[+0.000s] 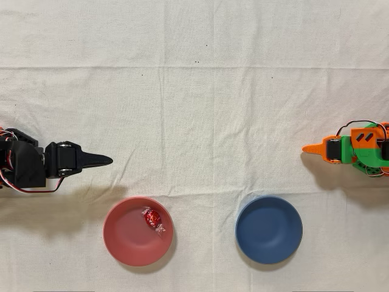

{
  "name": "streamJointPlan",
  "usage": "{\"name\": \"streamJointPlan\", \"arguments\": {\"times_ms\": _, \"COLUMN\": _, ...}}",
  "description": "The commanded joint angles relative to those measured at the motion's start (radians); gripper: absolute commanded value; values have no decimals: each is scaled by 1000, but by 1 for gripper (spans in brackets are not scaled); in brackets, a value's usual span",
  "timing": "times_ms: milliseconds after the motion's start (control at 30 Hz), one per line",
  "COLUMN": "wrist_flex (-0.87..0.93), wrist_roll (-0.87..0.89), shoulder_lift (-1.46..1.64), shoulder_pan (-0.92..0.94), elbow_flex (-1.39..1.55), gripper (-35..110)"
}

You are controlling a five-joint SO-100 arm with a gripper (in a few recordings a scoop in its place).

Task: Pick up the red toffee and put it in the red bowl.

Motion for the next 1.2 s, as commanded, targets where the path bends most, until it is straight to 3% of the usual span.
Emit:
{"name": "streamJointPlan", "arguments": {"times_ms": 0, "wrist_flex": 43, "wrist_roll": 41, "shoulder_lift": 72, "shoulder_pan": -17, "elbow_flex": 21, "gripper": 0}}
{"name": "streamJointPlan", "arguments": {"times_ms": 400, "wrist_flex": 109, "wrist_roll": 78, "shoulder_lift": 149, "shoulder_pan": -26, "elbow_flex": 196, "gripper": 0}}
{"name": "streamJointPlan", "arguments": {"times_ms": 700, "wrist_flex": -34, "wrist_roll": 74, "shoulder_lift": 150, "shoulder_pan": -25, "elbow_flex": 351, "gripper": 0}}
{"name": "streamJointPlan", "arguments": {"times_ms": 1167, "wrist_flex": 9, "wrist_roll": 49, "shoulder_lift": 150, "shoulder_pan": -18, "elbow_flex": 357, "gripper": 1}}
